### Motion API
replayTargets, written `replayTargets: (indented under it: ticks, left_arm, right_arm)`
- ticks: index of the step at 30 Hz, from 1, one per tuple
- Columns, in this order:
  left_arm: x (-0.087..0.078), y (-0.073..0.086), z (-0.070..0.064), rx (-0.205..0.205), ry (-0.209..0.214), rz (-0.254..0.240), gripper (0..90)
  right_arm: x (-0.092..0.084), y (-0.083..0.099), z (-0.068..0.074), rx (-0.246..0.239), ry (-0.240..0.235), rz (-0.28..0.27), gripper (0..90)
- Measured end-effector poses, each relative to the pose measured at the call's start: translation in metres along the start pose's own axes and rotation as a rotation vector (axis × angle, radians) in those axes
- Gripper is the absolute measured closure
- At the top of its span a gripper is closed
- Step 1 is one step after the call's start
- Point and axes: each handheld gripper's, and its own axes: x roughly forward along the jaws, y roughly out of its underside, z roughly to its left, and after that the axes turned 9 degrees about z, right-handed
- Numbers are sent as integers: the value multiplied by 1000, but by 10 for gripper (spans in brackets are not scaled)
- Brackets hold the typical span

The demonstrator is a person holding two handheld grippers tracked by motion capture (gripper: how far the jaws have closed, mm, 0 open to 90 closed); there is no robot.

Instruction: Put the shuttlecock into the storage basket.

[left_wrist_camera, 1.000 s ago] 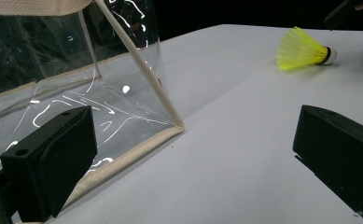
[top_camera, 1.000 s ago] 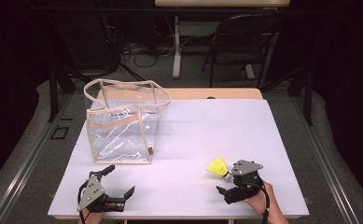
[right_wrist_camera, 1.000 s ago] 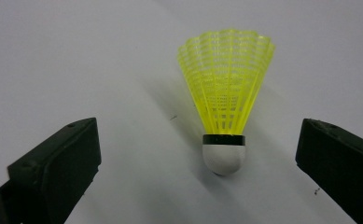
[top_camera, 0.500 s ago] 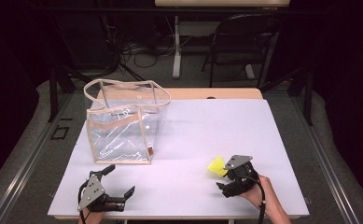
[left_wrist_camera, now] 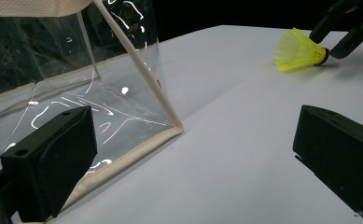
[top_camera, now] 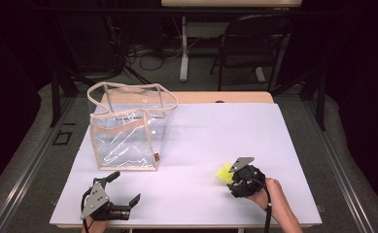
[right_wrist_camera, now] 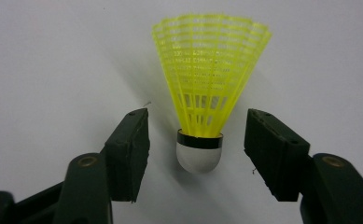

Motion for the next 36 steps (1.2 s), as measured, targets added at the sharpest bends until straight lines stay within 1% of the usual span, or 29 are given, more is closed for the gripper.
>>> replayTargets:
  ticks: [2, 3, 4, 5, 8, 9, 12, 13, 16, 17, 18, 19, 21, 23, 26, 27, 31, 34, 35, 36]
  left_arm:
    - [0, 0, 0, 2, 0, 0, 0]
    - [0, 0, 0, 3, 0, 0, 0]
    - [0, 0, 0, 3, 0, 0, 0]
    - [0, 0, 0, 2, 1, 0, 0]
    - [0, 0, 0, 1, 4, 1, 0]
    - [0, 0, -1, 0, 6, 1, 0]
    - [0, 0, -1, 5, 7, 0, 0]
    - [0, 0, -1, 6, 7, 1, 0]
    - [0, 0, -1, 2, 9, 0, 0]
    - [0, 0, -1, 2, 10, 1, 0]
    - [0, 0, -1, 3, 10, 1, 0]
    - [0, 0, -1, 4, 11, 1, 0]
    - [0, 0, -1, 5, 12, 2, 0]
    - [0, 0, -1, 4, 11, 2, 0]
    - [0, 0, -1, 6, 13, 2, 0]
    - [0, 0, -1, 8, 14, 4, 0]
    - [0, 0, -2, 8, 16, 3, 0]
    - [0, -1, -1, 11, 14, 1, 0]
    - [0, -1, -2, 9, 14, 1, 0]
    - [0, -1, -1, 11, 13, 1, 0]
  right_arm:
    - [1, -1, 0, -1, 5, 11, 436]
    - [3, -2, 1, 8, -2, 23, 451]
    - [3, -2, 1, 8, -2, 23, 451]
    - [4, -2, 1, 2, 1, 36, 475]
    - [6, -2, 1, -2, 4, 45, 494]
    - [7, -3, 1, 3, 4, 51, 523]
    - [8, -3, 1, 8, 8, 62, 534]
    - [10, -3, 1, -1, 6, 62, 545]
    - [11, -3, 1, 2, 8, 71, 559]
    - [12, -3, 1, -2, 19, 78, 572]
    - [12, -3, 1, -2, 19, 78, 572]
    - [13, -3, 1, 0, 25, 89, 585]
    - [13, -3, 1, 8, 26, 90, 589]
    - [13, -3, 0, 3, 35, 97, 619]
    - [13, -2, 0, 9, 26, 93, 632]
    - [13, -2, -1, 0, 28, 94, 639]
    - [13, -2, -1, -7, 27, 94, 644]
    - [12, -1, 0, -2, 20, 97, 646]
    - [12, -1, -1, -6, 18, 83, 645]
    - [11, -1, 0, -4, 19, 85, 646]
